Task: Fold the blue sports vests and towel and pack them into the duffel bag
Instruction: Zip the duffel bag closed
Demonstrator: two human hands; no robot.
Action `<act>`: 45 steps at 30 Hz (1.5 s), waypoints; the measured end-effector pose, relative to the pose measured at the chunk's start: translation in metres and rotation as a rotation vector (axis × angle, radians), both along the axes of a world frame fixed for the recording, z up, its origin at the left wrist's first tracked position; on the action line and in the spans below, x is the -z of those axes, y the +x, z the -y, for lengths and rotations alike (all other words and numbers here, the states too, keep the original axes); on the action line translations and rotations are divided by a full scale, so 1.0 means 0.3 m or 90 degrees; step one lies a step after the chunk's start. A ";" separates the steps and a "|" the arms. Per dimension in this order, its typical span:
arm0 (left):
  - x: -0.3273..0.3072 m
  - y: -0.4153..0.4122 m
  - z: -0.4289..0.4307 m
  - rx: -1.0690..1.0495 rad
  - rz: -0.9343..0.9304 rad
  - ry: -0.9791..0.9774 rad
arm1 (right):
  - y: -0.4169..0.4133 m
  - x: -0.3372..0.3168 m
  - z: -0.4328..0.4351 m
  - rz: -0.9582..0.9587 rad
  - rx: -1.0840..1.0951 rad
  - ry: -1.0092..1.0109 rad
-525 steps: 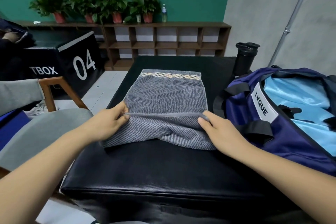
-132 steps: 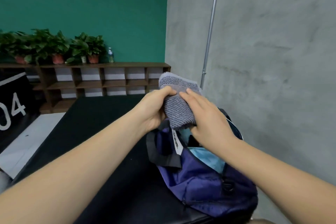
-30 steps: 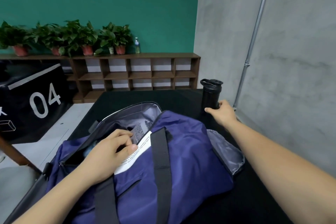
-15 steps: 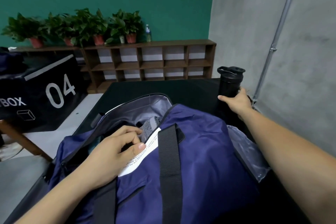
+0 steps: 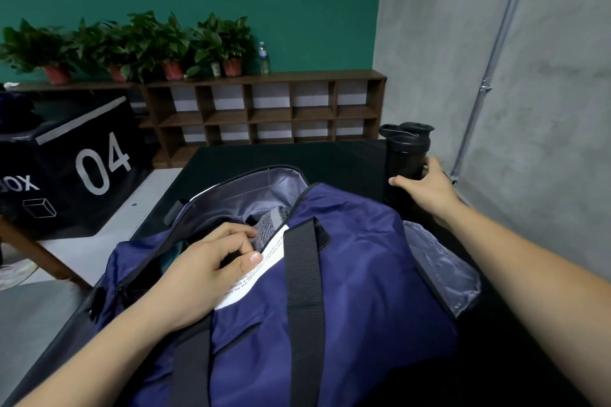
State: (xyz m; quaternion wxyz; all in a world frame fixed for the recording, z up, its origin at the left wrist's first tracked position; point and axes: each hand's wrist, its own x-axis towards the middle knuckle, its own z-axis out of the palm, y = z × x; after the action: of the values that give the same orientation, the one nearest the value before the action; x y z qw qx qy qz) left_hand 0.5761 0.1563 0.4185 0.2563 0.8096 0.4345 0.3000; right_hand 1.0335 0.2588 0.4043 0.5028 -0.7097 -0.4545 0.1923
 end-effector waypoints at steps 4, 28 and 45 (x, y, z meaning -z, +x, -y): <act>0.000 0.000 0.003 -0.003 0.003 0.003 | -0.047 -0.056 0.200 -0.007 -0.065 0.028; -0.097 -0.106 0.037 -0.033 -0.137 0.172 | -0.387 -0.078 0.963 0.169 -0.273 -0.098; -0.313 0.078 0.359 -0.028 -0.011 0.279 | -0.398 -0.171 1.030 0.033 -0.357 -0.091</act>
State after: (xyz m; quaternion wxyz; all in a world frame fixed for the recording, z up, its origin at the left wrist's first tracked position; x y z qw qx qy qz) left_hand 0.5995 0.0485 0.5125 0.0637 0.8390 0.3785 0.3858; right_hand 0.9142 -0.0501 0.4556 0.3671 -0.5945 -0.6308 0.3374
